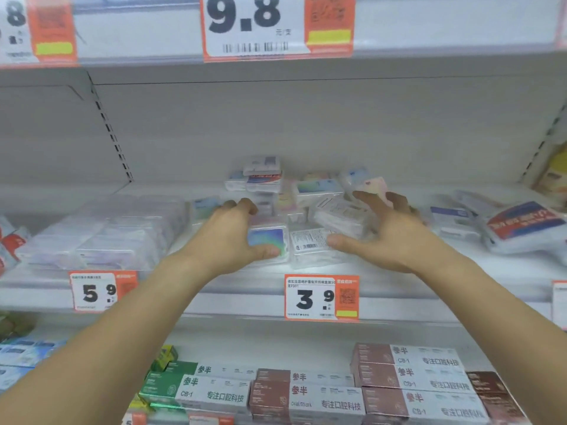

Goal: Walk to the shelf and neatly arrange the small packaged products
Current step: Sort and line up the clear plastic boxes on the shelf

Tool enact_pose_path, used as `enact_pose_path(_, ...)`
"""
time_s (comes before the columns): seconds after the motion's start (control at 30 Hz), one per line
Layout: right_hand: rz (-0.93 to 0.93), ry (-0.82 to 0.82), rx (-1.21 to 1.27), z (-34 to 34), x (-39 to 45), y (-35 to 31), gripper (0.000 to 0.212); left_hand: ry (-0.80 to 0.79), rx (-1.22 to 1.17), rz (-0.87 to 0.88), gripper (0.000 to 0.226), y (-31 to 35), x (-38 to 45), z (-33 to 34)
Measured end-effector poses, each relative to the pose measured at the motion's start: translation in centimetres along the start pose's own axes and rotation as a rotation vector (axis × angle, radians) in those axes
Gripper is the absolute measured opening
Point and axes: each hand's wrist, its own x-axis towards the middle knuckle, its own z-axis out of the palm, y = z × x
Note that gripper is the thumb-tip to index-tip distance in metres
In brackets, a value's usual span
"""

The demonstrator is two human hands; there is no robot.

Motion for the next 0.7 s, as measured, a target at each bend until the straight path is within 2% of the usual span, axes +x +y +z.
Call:
enact_pose_path(0.1, 0.069, -0.170, -0.123, -1.1, -0.1, 0.8, 0.115, -0.084, 0.082, 0.042, 0.071, 0.4, 0.7, 0.0)
enact_pose_path(0.17, 0.046, -0.114, -0.230, -0.1, 0.0, 0.5, 0.120, -0.091, 0.063, 0.067, 0.065, 0.9, 1.0, 0.0)
enact_pose_path(0.23, 0.002, 0.009, -0.231, 1.0, 0.3, 0.0, 0.117, -0.067, 0.029, 0.067, 0.058, 1.4, 1.2, 0.1)
enact_pose_path(0.3, -0.056, 0.083, -0.035, 1.3, 0.6, -0.3, 0.106, -0.057, 0.002, 0.045, 0.056, 1.5, 1.2, 0.0)
enact_pose_path(0.37, -0.122, 0.137, 0.137, 1.5, 0.7, -0.4, 0.082, -0.065, -0.018, 0.004, 0.059, 1.2, 1.5, -0.6)
enact_pose_path(0.43, -0.183, 0.122, 0.159, 1.4, 0.3, -0.7, 0.063, -0.083, -0.068, -0.017, 0.059, 0.8, 1.7, -1.6)
enact_pose_path(0.57, -0.249, 0.055, 0.209, -0.6, 0.8, -1.5, 0.063, -0.146, -0.151, 0.027, 0.060, 0.5, 2.1, -1.9)
enact_pose_path(0.63, -0.260, 0.101, 0.346, -1.8, 2.6, -3.2, 0.051, -0.140, -0.091, 0.057, 0.076, 0.3, 2.1, -1.2)
enact_pose_path(0.7, -0.308, 0.115, 0.361, -1.8, 5.6, -5.8, 0.043, -0.136, -0.110, 0.064, 0.085, -0.1, 2.2, -0.7)
